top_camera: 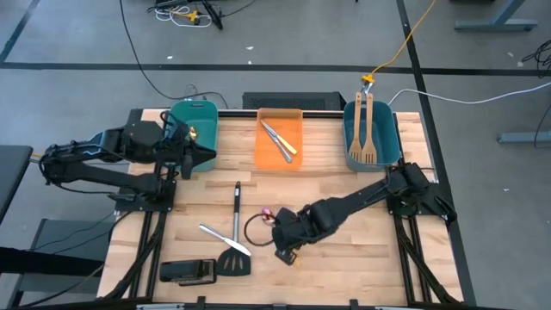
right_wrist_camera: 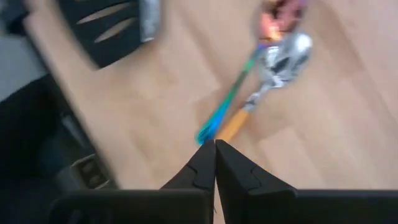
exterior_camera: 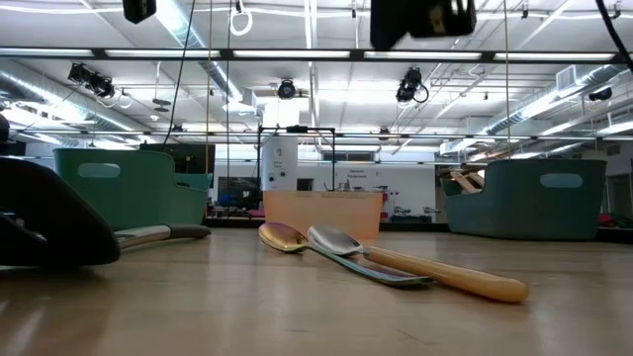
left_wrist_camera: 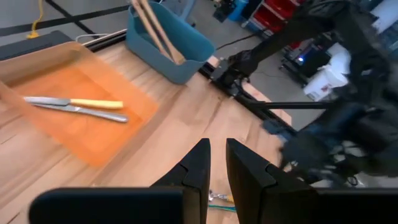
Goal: Pick & Place Kitchen Items
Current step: Put the yellow spoon into the green bin
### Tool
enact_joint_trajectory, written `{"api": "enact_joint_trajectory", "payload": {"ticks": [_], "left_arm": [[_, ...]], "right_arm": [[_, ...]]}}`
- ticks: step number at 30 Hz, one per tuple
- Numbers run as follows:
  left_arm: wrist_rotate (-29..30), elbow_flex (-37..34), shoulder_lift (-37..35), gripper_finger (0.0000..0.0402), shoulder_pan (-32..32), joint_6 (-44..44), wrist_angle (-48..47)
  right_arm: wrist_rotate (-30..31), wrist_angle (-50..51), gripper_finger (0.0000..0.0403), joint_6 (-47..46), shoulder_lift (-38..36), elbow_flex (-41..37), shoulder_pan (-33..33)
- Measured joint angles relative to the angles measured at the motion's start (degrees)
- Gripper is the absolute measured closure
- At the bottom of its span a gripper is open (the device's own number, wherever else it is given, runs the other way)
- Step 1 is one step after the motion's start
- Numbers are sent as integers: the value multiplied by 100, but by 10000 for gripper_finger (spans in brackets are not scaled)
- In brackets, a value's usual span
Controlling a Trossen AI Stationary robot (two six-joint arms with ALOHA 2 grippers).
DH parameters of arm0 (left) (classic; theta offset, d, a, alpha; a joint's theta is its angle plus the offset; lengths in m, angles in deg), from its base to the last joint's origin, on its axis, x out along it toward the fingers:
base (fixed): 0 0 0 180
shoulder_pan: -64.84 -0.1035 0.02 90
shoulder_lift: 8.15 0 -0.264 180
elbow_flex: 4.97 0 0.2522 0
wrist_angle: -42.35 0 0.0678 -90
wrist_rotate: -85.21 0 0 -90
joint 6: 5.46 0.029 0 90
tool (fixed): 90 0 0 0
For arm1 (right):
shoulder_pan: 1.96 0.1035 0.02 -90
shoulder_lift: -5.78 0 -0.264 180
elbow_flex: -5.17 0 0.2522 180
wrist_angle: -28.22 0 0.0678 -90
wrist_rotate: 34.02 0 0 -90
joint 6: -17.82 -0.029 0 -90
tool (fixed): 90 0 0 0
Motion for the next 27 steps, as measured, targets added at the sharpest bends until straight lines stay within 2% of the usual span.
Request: {"api": "enact_joint_trajectory", "payload": {"ticks": [9, 17, 24, 27], "left_arm": [[168, 0, -1, 344, 50, 31, 18], [261, 0, -1, 344, 47, 42, 12], [261, 0, -1, 344, 47, 43, 8], [261, 0, -1, 344, 47, 42, 8]], "right_arm": [[-348, -206, 382, -143, 9, -784, -373], [-507, -1259, 381, -199, -4, -1488, -488], [-1097, -2183, 382, 599, 3, -1928, -513], [-1207, -2533, 382, 576, -9, -1937, -509]]}}
